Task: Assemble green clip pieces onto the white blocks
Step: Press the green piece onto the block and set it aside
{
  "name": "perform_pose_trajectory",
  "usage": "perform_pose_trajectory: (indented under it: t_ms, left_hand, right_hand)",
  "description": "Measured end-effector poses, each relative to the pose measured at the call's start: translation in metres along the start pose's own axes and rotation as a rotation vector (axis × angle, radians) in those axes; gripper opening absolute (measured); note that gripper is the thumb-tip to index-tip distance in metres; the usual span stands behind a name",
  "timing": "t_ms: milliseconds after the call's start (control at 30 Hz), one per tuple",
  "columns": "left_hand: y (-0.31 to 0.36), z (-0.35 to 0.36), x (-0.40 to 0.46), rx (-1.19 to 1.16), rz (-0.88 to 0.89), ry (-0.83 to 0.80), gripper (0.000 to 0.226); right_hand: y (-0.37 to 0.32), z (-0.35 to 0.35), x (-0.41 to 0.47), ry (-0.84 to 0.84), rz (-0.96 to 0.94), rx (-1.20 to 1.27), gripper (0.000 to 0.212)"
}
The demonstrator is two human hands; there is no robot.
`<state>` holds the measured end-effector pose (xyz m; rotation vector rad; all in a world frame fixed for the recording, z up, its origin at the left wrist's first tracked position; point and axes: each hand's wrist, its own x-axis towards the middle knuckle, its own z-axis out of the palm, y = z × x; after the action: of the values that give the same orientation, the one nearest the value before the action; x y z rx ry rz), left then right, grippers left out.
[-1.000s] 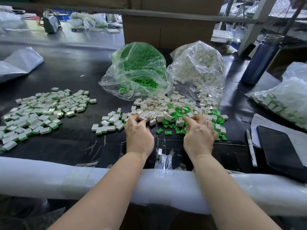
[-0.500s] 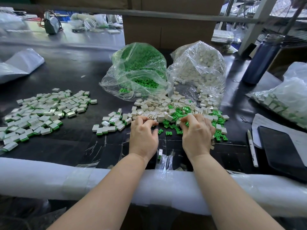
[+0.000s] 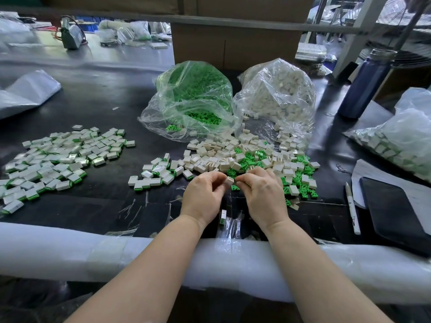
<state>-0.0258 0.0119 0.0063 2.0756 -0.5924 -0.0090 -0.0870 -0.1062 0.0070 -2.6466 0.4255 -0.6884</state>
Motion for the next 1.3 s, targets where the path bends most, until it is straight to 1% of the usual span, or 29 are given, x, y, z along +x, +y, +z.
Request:
perform_pose_trajectory:
  t_ms: [100, 200, 300, 367, 433, 500, 600, 867, 967, 1033, 1300]
  left_hand:
    - [0.0, 0.0, 0.0, 0.011, 0.004, -0.002, 0.011]
    - [-0.001, 0.0, 0.0, 0.009, -0.002, -0.013, 0.012]
    - [-0.002, 0.0, 0.001, 0.013, -0.001, -0.01, 0.013]
    - [-0.002, 0.0, 0.001, 0.008, 0.003, -0.016, 0.014]
    - [-0.003, 0.0, 0.001, 0.006, 0.002, -0.026, 0.014]
    - [-0.003, 0.0, 0.001, 0.013, -0.003, -0.043, 0.014]
    - [-0.002, -0.001, 0.0, 0.01, -0.01, -0.065, 0.015]
    - [-0.002, -0.001, 0.001, -0.055, -0.037, -0.087, 0.01]
    - [-0.003, -0.002, 0.001, -0.129, -0.061, -0.106, 0.005]
    - [-0.003, -0.002, 0.001, -0.127, -0.057, -0.123, 0.003]
    - [-0.003, -0.002, 0.0, -0.091, -0.035, -0.148, 0.005]
  right_hand:
    - [0.0, 0.003, 0.0, -0.061, -0.021, -0.155, 0.025]
    - [0.0, 0.005, 0.0, -0.061, -0.037, -0.196, 0.019]
    - [0.0, 0.003, -0.001, 0.023, -0.012, -0.064, 0.009]
    - [0.001, 0.0, -0.001, 0.061, 0.037, 0.122, 0.016]
    - [0.002, -0.003, 0.0, 0.056, 0.1, 0.327, 0.02]
    - [0.001, -0.006, 0.0, 0.042, 0.162, 0.516, 0.017]
    - [0.0, -0.008, 0.0, 0.033, 0.205, 0.683, 0.016]
    - [0.002, -0.008, 0.001, -0.007, 0.249, 0.774, 0.021]
    - [0.002, -0.007, 0.001, -0.021, 0.294, 0.838, 0.019]
    - [0.003, -0.008, 0.001, -0.014, 0.317, 0.862, 0.017]
    - [0.002, -0.009, 0.0, -0.016, 0.283, 0.799, 0.016]
